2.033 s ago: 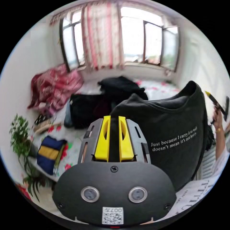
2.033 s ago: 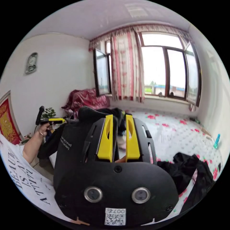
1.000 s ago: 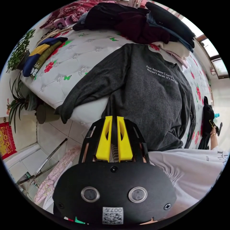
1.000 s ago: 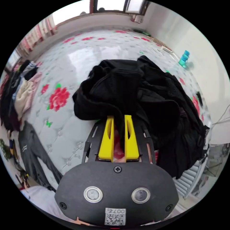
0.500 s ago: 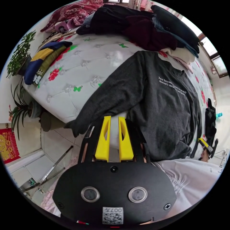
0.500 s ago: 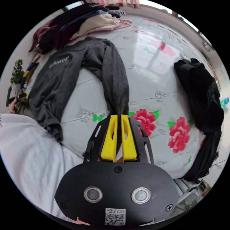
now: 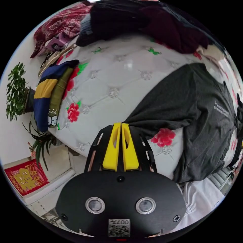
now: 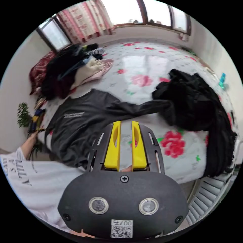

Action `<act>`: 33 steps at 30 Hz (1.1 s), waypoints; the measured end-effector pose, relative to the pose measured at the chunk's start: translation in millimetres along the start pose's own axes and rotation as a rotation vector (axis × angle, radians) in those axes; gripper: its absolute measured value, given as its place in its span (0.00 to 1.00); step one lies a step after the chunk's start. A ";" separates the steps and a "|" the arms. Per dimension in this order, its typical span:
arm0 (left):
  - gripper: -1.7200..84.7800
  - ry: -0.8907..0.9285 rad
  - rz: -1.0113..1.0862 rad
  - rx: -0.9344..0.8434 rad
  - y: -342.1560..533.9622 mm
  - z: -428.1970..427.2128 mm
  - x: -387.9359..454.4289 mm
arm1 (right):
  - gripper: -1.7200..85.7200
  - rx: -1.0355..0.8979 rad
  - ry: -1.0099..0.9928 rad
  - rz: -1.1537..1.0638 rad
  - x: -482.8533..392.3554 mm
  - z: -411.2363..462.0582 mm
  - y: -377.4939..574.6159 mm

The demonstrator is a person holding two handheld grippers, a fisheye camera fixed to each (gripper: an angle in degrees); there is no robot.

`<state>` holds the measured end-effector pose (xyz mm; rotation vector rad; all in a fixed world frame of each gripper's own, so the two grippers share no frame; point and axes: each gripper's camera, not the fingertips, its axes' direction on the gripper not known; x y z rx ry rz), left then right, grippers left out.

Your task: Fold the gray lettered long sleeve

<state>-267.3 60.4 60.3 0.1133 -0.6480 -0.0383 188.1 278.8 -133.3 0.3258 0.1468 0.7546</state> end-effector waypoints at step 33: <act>0.01 0.591 0.311 0.082 224.0 -57.1 84.4 | 0.02 0.035 0.114 -0.397 -184.5 -50.9 169.3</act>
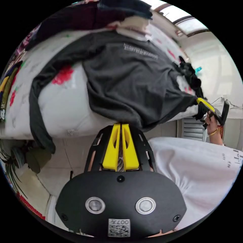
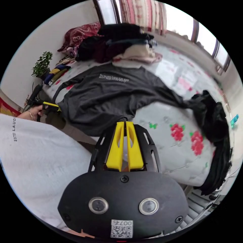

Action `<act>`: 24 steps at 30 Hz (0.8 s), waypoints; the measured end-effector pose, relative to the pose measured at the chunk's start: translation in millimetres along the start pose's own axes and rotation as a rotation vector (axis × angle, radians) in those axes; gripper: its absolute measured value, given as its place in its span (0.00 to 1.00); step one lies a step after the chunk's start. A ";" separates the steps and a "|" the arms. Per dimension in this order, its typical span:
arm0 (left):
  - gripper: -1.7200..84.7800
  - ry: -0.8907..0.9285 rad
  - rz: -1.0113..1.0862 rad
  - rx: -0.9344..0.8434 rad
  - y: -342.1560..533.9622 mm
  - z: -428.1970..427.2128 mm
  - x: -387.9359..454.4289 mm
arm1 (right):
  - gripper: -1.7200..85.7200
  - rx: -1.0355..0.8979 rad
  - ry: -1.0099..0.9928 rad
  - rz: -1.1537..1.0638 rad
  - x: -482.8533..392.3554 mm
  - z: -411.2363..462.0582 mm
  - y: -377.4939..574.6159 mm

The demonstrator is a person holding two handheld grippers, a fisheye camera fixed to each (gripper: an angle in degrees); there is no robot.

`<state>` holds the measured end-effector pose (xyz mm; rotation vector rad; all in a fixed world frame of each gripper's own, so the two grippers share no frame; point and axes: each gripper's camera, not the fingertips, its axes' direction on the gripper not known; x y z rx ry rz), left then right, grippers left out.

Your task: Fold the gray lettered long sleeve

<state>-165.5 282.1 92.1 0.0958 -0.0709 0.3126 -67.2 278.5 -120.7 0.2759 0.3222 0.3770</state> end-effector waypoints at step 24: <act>0.15 -0.149 0.195 0.133 -8.9 -34.5 17.5 | 0.02 -0.103 -0.109 0.315 90.5 26.6 -30.1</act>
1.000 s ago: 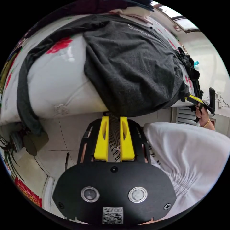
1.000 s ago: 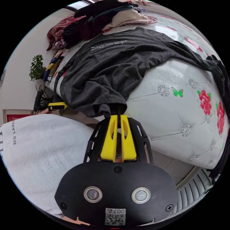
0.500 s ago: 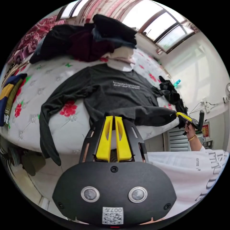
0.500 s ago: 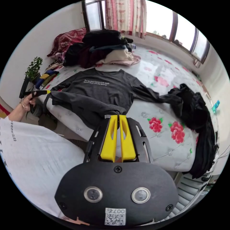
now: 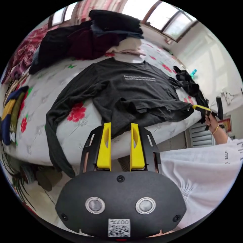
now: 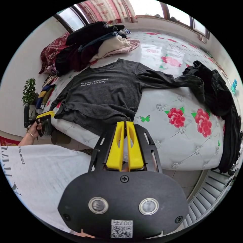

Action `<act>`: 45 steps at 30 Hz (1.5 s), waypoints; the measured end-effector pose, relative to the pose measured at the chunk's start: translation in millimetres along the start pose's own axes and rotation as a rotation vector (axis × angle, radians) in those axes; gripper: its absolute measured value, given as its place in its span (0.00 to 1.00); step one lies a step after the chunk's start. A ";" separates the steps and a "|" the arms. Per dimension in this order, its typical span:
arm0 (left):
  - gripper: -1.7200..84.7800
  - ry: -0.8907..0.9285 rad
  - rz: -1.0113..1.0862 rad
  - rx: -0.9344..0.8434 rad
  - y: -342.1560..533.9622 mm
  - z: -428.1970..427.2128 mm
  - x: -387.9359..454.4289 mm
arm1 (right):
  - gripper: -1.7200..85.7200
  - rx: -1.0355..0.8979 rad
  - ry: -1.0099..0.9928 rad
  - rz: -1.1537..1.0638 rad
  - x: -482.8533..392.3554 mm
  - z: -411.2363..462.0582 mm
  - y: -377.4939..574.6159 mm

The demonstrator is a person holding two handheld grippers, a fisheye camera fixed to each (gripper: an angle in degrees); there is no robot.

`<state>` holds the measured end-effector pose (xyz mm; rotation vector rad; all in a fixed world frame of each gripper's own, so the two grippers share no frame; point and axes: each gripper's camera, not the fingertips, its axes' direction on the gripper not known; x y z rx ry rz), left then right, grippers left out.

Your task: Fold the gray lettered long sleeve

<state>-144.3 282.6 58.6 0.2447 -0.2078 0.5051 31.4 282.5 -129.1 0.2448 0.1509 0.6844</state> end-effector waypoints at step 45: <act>0.01 0.233 0.065 0.615 -109.5 -364.2 -141.6 | 0.02 0.616 -0.130 -0.218 27.7 -322.6 -212.7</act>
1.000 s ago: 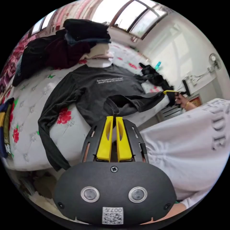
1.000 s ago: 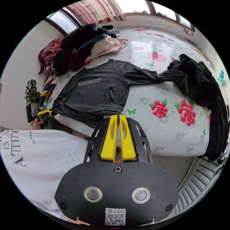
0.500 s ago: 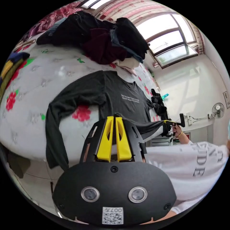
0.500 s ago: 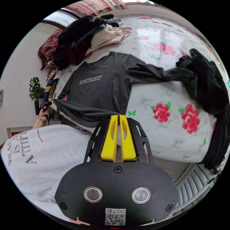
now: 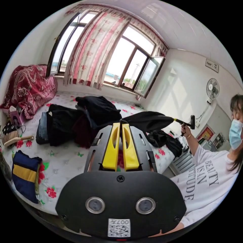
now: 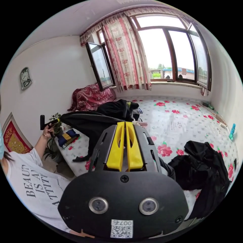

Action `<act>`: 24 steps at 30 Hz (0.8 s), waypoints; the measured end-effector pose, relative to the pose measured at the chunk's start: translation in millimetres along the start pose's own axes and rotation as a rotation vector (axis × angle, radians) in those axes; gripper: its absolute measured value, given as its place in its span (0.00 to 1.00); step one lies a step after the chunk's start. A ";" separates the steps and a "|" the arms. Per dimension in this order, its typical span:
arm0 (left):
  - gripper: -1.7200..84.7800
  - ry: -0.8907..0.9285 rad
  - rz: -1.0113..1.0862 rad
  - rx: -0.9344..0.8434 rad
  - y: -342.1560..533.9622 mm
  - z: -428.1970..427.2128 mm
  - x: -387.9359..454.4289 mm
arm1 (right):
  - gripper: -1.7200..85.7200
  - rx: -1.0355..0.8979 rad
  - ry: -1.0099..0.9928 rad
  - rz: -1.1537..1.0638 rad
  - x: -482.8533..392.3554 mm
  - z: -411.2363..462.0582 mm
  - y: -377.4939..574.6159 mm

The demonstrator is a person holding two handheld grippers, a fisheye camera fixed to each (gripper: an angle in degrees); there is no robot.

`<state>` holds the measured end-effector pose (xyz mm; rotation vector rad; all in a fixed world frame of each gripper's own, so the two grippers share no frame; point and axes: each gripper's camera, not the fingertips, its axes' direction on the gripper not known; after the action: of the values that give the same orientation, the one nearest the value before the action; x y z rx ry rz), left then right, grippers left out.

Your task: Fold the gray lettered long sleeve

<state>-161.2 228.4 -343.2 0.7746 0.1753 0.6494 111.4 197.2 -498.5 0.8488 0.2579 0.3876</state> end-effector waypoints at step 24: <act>0.01 -0.098 -0.473 -0.520 332.6 85.6 -6.1 | 0.02 -0.714 -0.122 0.154 27.3 118.8 373.6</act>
<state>-293.3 351.0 -50.7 0.2429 0.0872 0.1872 94.6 352.0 -137.6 0.1869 -0.0670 0.5252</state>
